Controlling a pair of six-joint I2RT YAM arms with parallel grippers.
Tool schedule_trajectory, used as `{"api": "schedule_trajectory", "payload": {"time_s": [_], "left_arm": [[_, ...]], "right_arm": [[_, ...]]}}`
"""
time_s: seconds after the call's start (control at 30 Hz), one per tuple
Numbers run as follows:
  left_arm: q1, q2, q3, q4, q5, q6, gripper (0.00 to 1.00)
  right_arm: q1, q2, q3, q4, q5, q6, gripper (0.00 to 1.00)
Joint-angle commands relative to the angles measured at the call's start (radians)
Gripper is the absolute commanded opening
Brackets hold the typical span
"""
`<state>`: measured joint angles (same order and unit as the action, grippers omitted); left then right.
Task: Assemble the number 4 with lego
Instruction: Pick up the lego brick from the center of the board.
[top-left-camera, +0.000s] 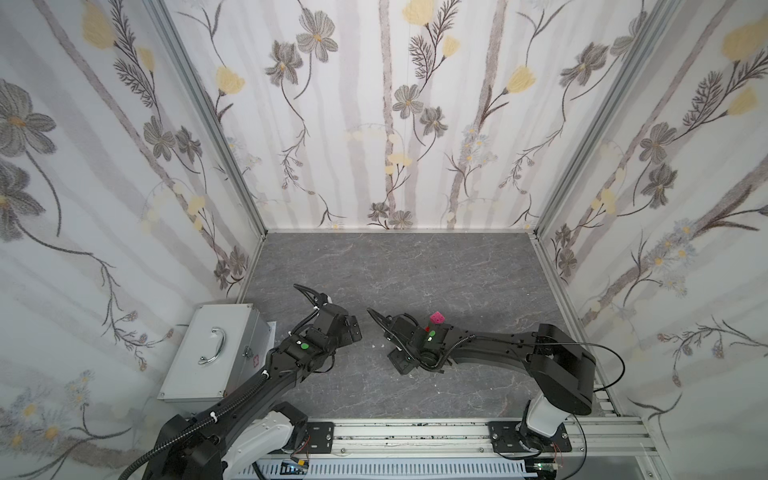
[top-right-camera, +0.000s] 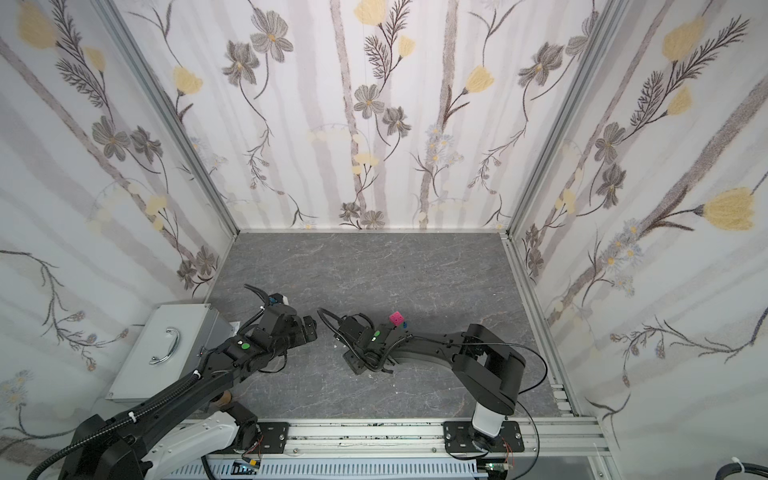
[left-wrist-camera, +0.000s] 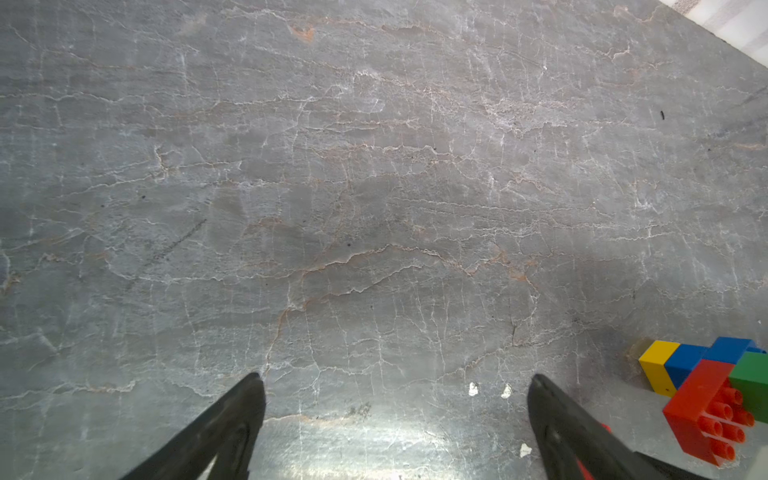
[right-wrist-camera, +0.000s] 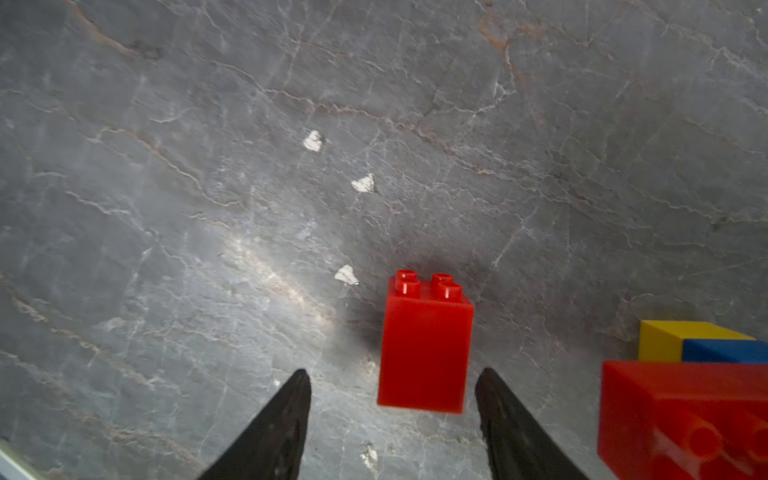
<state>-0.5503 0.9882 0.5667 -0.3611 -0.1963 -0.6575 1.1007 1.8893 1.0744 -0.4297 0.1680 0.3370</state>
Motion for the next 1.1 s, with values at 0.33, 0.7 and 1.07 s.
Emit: {"api": "schedule_trajectory", "payload": {"time_s": [0.33, 0.7, 1.07], "left_arm": [[0.031, -0.015, -0.016, 0.015, 0.111, 0.006, 1.00], [0.018, 0.003, 0.024, 0.274, 0.677, 0.064, 0.90], [-0.138, 0.002, 0.035, 0.434, 0.520, -0.016, 0.73]], "right_arm": [[-0.018, 0.054, -0.009, 0.086, -0.058, -0.048, 0.38], [-0.019, -0.384, -0.282, 0.441, -0.038, -0.196, 0.22], [0.000, -0.512, -0.357, 0.617, 0.136, -0.230, 0.22]]}}
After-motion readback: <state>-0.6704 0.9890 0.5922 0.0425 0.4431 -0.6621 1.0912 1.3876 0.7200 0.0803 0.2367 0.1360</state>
